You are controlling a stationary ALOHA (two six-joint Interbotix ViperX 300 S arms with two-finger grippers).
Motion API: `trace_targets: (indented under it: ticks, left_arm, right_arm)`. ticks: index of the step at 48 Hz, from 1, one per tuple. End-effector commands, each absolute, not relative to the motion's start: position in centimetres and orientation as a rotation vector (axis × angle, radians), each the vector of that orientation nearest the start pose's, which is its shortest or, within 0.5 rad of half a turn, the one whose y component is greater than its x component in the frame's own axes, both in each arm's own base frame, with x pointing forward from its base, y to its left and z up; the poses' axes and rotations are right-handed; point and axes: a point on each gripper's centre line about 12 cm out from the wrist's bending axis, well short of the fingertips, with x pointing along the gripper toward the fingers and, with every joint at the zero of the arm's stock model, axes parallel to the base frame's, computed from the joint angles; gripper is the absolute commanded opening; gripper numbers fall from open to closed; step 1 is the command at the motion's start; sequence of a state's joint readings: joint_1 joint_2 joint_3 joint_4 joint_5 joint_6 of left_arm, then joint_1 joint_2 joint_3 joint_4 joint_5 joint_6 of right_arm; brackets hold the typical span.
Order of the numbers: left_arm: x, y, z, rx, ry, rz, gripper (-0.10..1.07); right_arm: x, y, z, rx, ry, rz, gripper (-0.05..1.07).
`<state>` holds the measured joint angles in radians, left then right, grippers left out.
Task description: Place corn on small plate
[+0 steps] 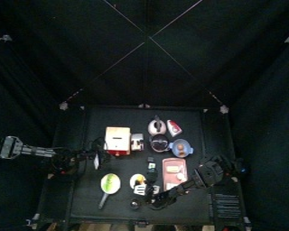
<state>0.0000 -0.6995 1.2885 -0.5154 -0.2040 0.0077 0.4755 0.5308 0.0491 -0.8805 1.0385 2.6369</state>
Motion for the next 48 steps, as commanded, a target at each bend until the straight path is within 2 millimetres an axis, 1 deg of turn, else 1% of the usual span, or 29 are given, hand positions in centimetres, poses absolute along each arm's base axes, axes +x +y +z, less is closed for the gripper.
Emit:
trace_targets:
  ticks: [1, 17, 38, 48]
  left_arm:
    - [21.27, 1.19, 18.61, -0.466, 0.360, 0.195, 0.58]
    - [21.27, 1.19, 18.61, -0.468, 0.360, 0.196, 0.58]
    - [21.27, 1.19, 18.61, -0.468, 0.360, 0.196, 0.58]
    - [21.27, 1.19, 18.61, -0.468, 0.360, 0.196, 0.58]
  right_arm:
    - [45.28, 14.47, 12.66, 1.079, 0.389, -1.107, 0.92]
    - [45.61, 13.86, 13.05, 1.032, 0.358, -1.075, 0.92]
    - [45.66, 13.99, 13.12, 1.036, 0.358, -1.072, 0.92]
    - [45.69, 14.56, 13.35, 1.061, 0.365, -1.072, 0.92]
